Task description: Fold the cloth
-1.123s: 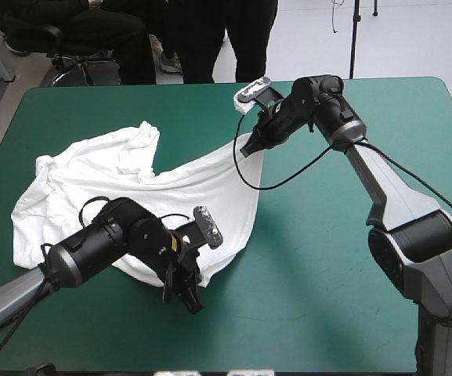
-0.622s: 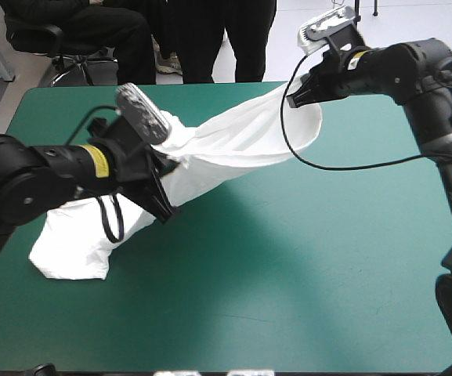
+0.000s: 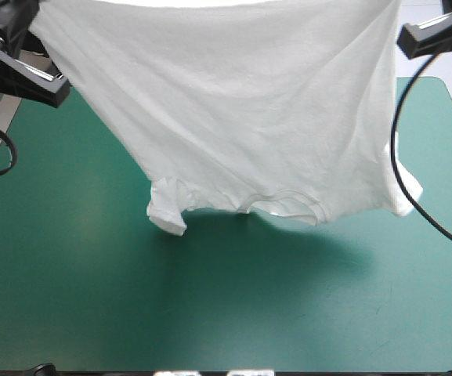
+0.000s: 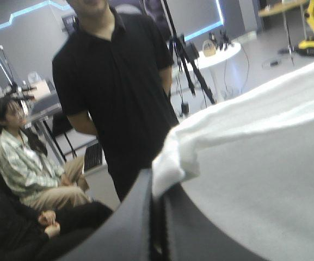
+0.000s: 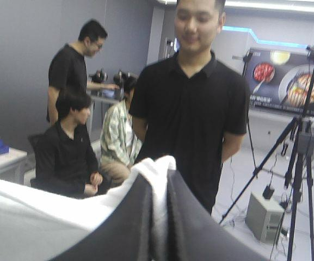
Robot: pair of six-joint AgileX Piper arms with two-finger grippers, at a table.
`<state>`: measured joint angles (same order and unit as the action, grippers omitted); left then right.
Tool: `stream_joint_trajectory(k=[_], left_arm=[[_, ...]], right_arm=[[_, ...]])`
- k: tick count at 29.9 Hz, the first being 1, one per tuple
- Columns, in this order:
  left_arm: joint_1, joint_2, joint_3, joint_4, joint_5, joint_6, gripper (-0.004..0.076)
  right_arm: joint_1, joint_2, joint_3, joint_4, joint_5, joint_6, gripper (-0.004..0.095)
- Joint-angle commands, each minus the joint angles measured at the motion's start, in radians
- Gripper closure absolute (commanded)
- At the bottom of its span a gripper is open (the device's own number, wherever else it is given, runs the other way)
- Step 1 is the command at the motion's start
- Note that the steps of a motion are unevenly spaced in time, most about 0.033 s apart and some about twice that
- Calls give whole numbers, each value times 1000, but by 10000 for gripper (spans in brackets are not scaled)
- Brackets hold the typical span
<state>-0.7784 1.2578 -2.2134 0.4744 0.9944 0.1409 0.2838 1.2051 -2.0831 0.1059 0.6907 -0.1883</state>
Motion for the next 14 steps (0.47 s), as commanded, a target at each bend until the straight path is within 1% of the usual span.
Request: stream_joint_trajectory(k=[1,7,14], left_arm=[[-8,-17,-68,23,-195,-12,741],[-8,-21,-124,-78,-287,23,741],[-8,-27,-126,-181,-290,23,741]], right_arm=[[-6,-68,-25,-5,-140,3,924],[-6,-129,-25,-6,-194,3,925],[-6,-143,-25,-6,-194,3,925]])
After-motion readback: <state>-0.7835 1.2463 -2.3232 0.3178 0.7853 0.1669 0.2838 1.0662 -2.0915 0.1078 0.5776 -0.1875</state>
